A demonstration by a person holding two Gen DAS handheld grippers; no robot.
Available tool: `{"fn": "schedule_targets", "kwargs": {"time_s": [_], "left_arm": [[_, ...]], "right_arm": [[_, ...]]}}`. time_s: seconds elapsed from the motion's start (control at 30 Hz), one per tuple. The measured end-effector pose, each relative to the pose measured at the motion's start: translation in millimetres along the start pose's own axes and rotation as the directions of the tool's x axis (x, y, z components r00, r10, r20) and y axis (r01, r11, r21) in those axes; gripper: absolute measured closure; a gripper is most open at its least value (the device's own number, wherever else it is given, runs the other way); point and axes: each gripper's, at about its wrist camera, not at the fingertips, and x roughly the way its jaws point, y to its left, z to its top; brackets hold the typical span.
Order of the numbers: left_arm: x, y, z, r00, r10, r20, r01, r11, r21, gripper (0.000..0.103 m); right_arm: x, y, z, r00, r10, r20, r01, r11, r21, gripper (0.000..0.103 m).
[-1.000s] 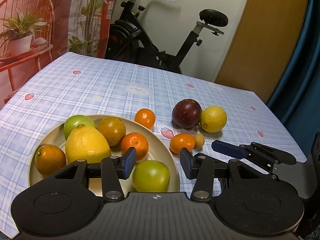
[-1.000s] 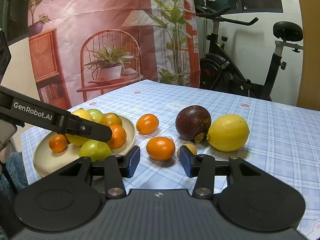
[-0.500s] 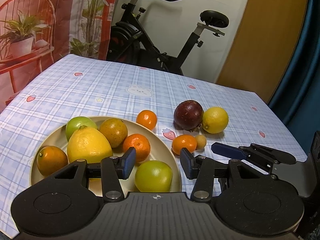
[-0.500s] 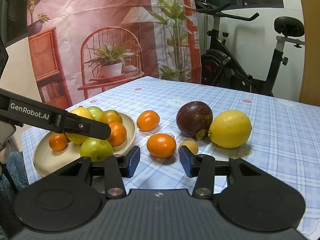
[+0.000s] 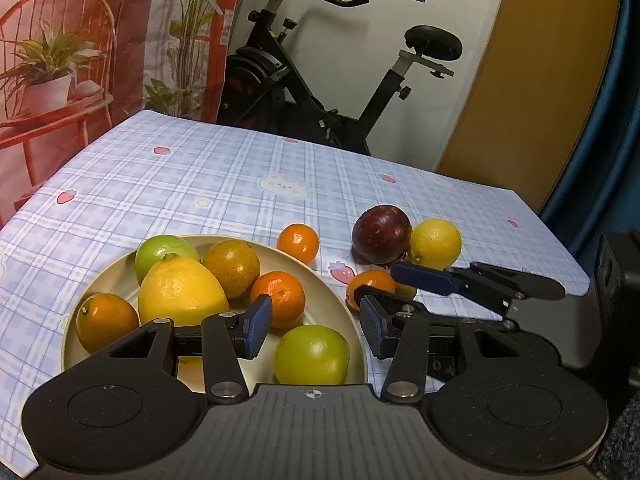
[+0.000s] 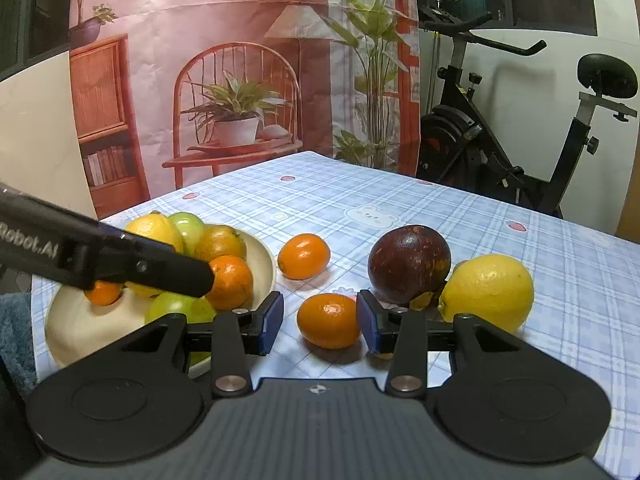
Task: Organize fruits
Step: 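Move the right gripper down toward the tangerine beside the plate, then close the right gripper around the tangerine and lift it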
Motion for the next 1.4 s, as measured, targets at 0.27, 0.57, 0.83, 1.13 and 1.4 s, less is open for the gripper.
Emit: {"fn": "schedule_targets", "kwargs": {"time_s": [0.27, 0.57, 0.83, 1.13, 1.4], "left_arm": [[1, 2, 1, 1.0, 0.006, -0.002, -0.006, 1.0, -0.003, 0.052], [2, 2, 0, 1.0, 0.015, -0.009, -0.015, 1.0, -0.001, 0.052], [3, 2, 0, 1.0, 0.018, -0.013, -0.018, 1.0, -0.001, 0.052], [4, 3, 0, 1.0, 0.022, -0.018, -0.022, 1.0, -0.008, 0.052], [7, 1, 18, 1.0, 0.016, 0.0, -0.016, 1.0, 0.012, 0.052]], "right_arm": [[17, -5, 6, 0.998, -0.013, -0.054, 0.013, 1.0, 0.006, 0.059], [21, 6, 1, 0.994, -0.054, -0.092, 0.049, 0.997, -0.056, 0.059], [11, 5, -2, 0.997, -0.047, -0.062, 0.045, 0.998, -0.041, 0.059], [-2, -3, -4, 1.0, -0.014, -0.026, 0.014, 1.0, 0.004, 0.059], [-11, -7, -6, 1.0, -0.021, -0.003, 0.021, 0.999, 0.03, 0.059]]}}
